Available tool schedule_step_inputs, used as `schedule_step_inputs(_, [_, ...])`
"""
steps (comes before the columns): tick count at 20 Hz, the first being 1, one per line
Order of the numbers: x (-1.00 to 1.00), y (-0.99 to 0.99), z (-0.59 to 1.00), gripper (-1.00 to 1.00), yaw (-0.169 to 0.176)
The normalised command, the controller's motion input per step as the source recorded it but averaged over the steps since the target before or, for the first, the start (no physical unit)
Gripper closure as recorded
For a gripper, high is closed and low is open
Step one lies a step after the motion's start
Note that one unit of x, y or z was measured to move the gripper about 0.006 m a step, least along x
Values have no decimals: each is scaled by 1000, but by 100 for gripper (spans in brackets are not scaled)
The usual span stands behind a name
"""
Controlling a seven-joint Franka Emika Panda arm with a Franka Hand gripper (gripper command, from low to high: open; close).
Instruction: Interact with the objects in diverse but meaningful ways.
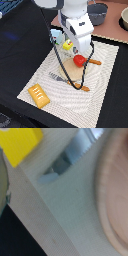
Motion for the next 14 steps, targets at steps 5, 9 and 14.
schedule_step_inputs(5, [-554,630,-209,-100,46])
schedule_step_inputs(9, [-519,589,-259,-100,48])
schedule_step_inputs(14, [-445,493,-320,-100,49])
